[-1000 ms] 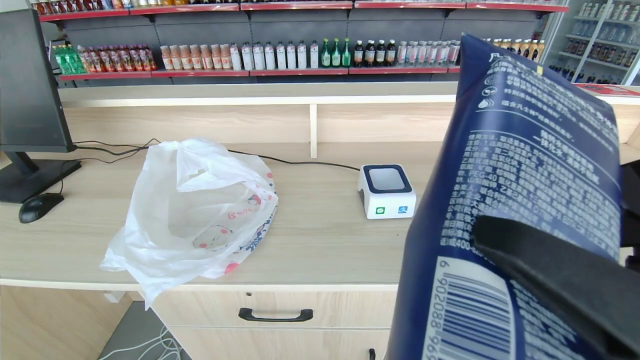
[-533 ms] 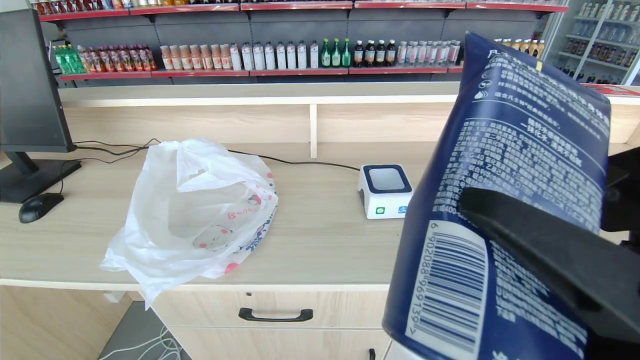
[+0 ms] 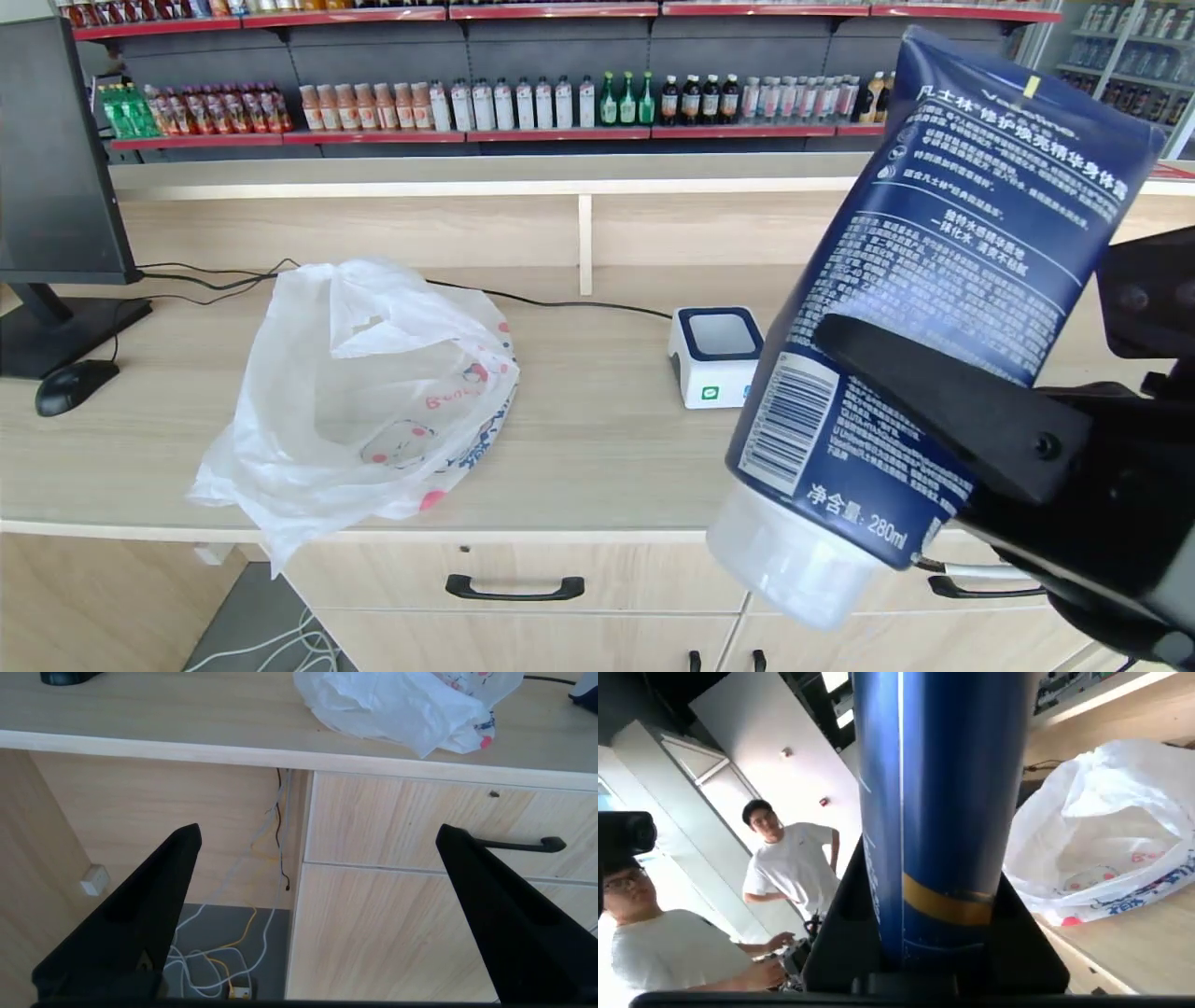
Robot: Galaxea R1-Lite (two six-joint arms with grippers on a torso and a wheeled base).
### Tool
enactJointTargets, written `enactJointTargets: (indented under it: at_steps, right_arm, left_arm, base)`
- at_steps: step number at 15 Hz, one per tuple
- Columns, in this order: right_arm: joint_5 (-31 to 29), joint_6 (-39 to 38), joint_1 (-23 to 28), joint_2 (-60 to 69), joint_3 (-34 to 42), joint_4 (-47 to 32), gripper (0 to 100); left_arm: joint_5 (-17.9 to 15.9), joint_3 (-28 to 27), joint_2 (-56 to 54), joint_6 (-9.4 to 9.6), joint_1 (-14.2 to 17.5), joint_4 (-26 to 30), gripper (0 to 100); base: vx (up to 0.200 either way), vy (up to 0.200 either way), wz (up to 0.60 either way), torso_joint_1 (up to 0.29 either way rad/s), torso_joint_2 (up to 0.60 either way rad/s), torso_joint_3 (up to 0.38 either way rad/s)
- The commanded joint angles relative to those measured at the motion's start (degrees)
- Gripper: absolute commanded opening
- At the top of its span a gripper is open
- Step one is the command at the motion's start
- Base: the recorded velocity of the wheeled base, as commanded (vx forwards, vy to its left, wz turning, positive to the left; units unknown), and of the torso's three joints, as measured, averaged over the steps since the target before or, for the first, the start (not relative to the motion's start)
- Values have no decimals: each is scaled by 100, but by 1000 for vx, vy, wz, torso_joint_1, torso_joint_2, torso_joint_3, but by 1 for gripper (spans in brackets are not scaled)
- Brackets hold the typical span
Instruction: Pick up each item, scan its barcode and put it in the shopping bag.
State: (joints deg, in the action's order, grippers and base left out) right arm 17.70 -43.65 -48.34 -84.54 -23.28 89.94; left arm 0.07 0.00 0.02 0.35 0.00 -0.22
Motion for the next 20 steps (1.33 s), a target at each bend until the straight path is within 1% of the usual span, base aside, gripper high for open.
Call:
enactJointTargets:
  at_steps: [1,3,5,6,8,9,11,12,14,15,16,18,19,20]
  right_arm:
    - [5,366,448,-265,17,6,0]
    - [5,982,949,-528,-45,6,0]
    - [5,1360,1125,-590,-36,6,0]
    - [-3,1817,1160,-669,70,6,0]
    - [-12,2441,1292,-827,131,6,0]
    - [-12,2748,1406,-906,70,6,0]
    - [5,3900,1968,-1231,-159,6,0]
    - [-21,4365,2083,-1372,-379,6,0]
    - [-39,4884,2329,-1548,-634,6,0]
    - [-39,5350,2513,-1671,-774,6,0]
    - [-100,5561,2575,-1750,-853,6,0]
    - [-671,6009,2742,-1952,-1108,6,0]
    - [-707,6079,2751,-2031,-1143,6,0]
    - [-715,6194,2874,-2075,-1187,6,0]
  left_arm:
    - [1,0,-2,0,0,-4,100]
    - [1,0,-2,0,0,-4,100]
    - [1,0,-2,0,0,-4,100]
    - [1,0,-2,0,0,-4,100]
    - [1,0,-2,0,0,-4,100]
    - [1,0,6,0,0,-4,100]
    - [1,0,-2,-9,9,-4,100]
    - [1,0,-2,-9,0,-4,100]
    - [1,0,6,-18,0,-4,100]
    - [1,0,-2,-18,0,-4,100]
    - [1,0,-2,-18,9,-4,100]
    - [1,0,-2,-27,0,-4,100]
    - [1,0,6,-18,0,-4,100]
    - [1,0,-2,-18,0,-4,100]
  base:
    - [0,0,0,0,0,0]
    - [0,0,0,0,0,0]
    - [0,0,0,0,0,0]
    - [0,0,0,0,0,0]
    - [0,0,0,0,0,0]
    - [0,0,0,0,0,0]
    - [0,0,0,0,0,0]
    - [0,0,0,0,0,0]
    - [0,0,0,0,0,0]
    - [0,0,0,0,0,0]
    - [0,0,0,0,0,0]
    - [0,0,0,0,0,0]
    - [0,0,0,0,0,0]
    - [0,0,0,0,0,0]
